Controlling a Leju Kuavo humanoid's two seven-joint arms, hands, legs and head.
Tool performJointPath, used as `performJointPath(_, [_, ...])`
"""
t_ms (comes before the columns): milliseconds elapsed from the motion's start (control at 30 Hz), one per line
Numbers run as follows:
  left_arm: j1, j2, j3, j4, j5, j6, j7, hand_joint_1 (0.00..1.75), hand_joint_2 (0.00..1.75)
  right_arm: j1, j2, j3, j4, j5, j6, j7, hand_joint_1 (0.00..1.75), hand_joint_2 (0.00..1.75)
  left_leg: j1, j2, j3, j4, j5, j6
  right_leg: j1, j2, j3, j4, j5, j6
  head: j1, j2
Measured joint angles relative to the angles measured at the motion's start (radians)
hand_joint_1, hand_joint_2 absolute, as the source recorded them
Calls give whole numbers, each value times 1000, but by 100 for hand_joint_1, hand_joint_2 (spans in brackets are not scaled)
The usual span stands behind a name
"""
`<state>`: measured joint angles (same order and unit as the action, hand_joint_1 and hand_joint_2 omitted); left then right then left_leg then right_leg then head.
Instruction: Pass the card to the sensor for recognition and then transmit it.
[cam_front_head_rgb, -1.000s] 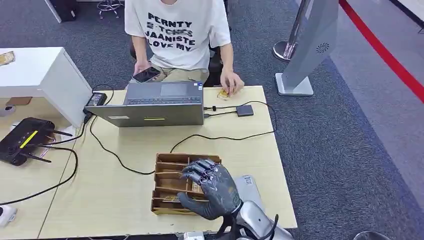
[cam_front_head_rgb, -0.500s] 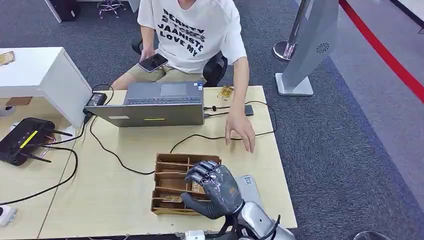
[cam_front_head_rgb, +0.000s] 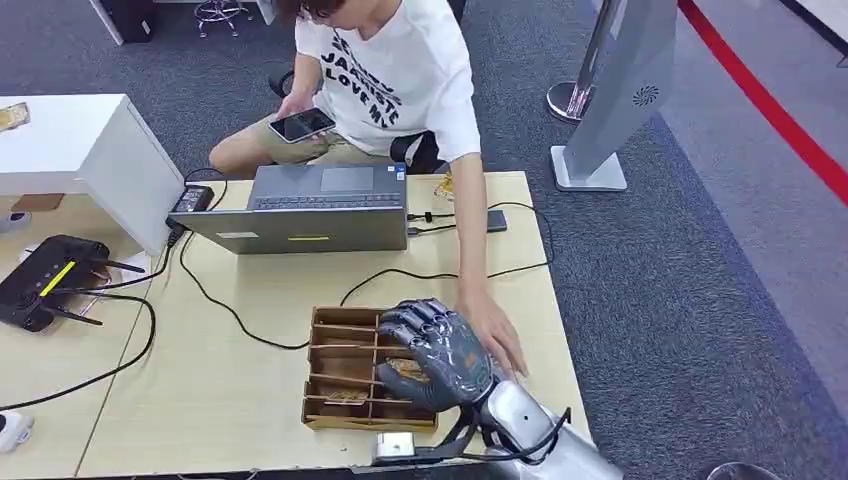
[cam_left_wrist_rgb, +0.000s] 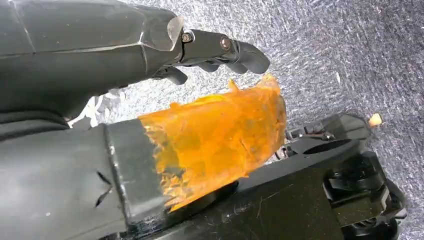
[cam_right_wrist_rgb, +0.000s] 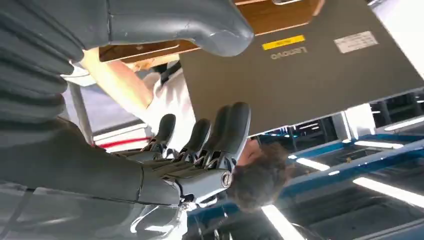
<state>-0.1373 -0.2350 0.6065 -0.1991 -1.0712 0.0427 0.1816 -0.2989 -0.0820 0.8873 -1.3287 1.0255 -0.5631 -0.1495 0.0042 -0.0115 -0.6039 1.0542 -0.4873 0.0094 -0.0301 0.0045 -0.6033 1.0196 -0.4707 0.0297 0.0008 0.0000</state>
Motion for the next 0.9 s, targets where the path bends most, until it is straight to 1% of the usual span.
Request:
performJointPath(67, [0, 0, 0, 0, -2, -1, 2, 0, 0, -9, -1, -6, 16, 18, -1, 14, 79, 175, 0, 0, 0, 0, 0, 0, 0, 0, 0, 0, 0, 0, 0, 0])
performJointPath(200, [-1, 0, 0, 0, -3, -1, 3, 0, 0, -18, -5, -19, 38, 34, -2, 27, 77, 175, 0, 0, 0, 0, 0, 0, 0, 0, 0, 0, 0, 0, 0, 0])
performJointPath(233, [-1, 0, 0, 0, -3, -1, 3, 0, 0, -20, -6, -23, 44, 35, -2, 28, 86, 175, 0, 0, 0, 0, 0, 0, 0, 0, 0, 0, 0, 0, 0, 0])
performJointPath(267, [-1, 0, 0, 0, -3, -2, 2, 0, 0, -21, -7, -24, 48, 36, -2, 29, 87, 175, 0, 0, 0, 0, 0, 0, 0, 0, 0, 0, 0, 0, 0, 0])
performJointPath(300, [-1, 0, 0, 0, -3, -2, 3, 0, 0, -21, -8, -26, 51, 39, -2, 31, 96, 175, 0, 0, 0, 0, 0, 0, 0, 0, 0, 0, 0, 0, 0, 0])
performJointPath(333, [-1, 0, 0, 0, -3, -3, 3, 0, 0, -21, -8, -27, 55, 45, -2, 32, 98, 175, 0, 0, 0, 0, 0, 0, 0, 0, 0, 0, 0, 0, 0, 0])
performJointPath(600, [-1, 0, -1, 0, -3, -7, 2, 0, 0, -21, -17, -52, 92, 66, -2, 48, 96, 175, 0, 0, 0, 0, 0, 0, 0, 0, 0, 0, 0, 0, 0, 0])
performJointPath(633, [0, 0, -1, 0, -2, -7, 2, 0, 0, -21, -18, -53, 94, 66, -2, 48, 99, 175, 0, 0, 0, 0, 0, 0, 0, 0, 0, 0, 0, 0, 0, 0])
performJointPath(833, [0, 0, -1, 0, 2, -7, 1, 0, 0, -20, -24, -56, 108, 67, 0, 48, 94, 175, 0, 0, 0, 0, 0, 0, 0, 0, 0, 0, 0, 0, 0, 0])
performJointPath(900, [0, 0, -2, 0, 2, -7, 0, 0, 0, -20, -25, -56, 110, 67, 0, 48, 98, 175, 0, 0, 0, 0, 0, 0, 0, 0, 0, 0, 0, 0, 0, 0])
